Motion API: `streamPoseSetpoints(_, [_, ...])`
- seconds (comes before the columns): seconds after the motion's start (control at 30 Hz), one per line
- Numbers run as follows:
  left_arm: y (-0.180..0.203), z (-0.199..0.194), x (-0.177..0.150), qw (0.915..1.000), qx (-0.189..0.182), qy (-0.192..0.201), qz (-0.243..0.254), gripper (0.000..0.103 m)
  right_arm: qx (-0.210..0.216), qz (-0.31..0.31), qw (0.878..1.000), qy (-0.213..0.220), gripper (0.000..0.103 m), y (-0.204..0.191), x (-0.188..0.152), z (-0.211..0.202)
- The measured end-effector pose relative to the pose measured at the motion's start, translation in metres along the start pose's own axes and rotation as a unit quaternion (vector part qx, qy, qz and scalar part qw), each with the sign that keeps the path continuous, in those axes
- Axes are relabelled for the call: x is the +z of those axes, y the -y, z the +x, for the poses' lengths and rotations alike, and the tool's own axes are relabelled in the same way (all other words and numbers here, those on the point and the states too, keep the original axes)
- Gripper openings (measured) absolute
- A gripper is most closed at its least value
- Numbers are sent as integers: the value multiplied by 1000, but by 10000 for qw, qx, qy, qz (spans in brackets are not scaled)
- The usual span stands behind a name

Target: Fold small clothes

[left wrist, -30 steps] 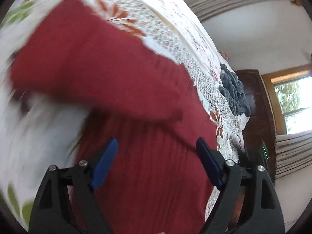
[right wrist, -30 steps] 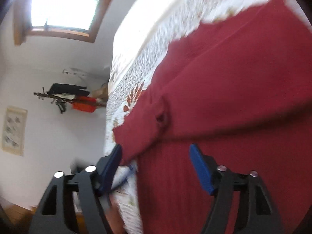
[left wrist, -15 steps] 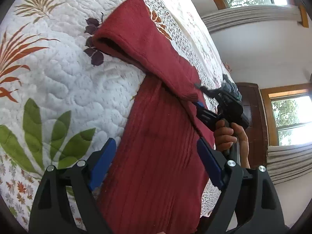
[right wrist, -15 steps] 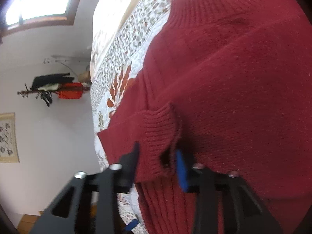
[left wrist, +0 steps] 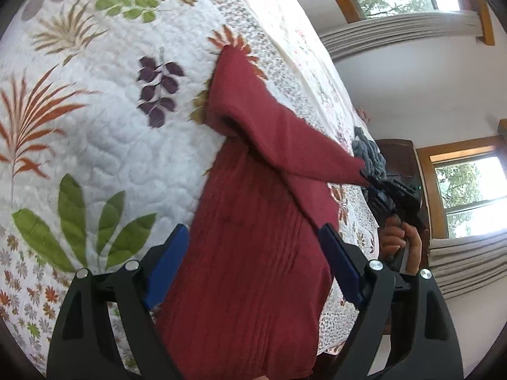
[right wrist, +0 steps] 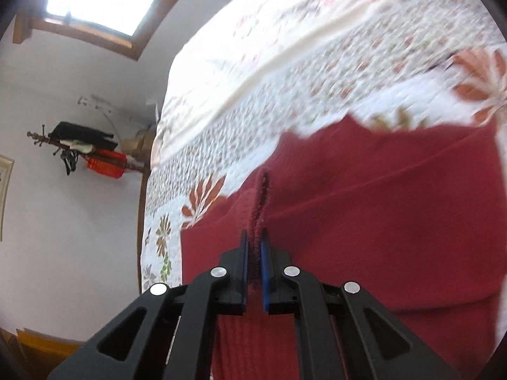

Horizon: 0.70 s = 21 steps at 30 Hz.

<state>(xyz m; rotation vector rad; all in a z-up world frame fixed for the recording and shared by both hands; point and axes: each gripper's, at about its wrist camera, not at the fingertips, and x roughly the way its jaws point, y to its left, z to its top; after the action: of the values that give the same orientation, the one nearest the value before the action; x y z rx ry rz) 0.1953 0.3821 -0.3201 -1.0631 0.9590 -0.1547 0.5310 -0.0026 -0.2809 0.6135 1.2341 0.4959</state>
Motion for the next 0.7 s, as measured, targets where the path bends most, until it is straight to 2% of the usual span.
streamPoseSetpoints(0.17, [18,7,22,9998,-183,6,126,83,-179,119,9993,307,6,42,8,-49])
streamPoseSetpoints(0.3, [36,22,45,9991,-364,-86,200,83,-288,266,9984,400,6,71,12,-69])
streamPoseSetpoints(0.53, [61,66,90,9981,-500,-234,281,83,-409,434,9974,405,6,119,10,-75])
streamPoseSetpoints(0.7, [72,109,115,9967,-522,-501,362,83,-485,684,9960,318,6,157,4,-64])
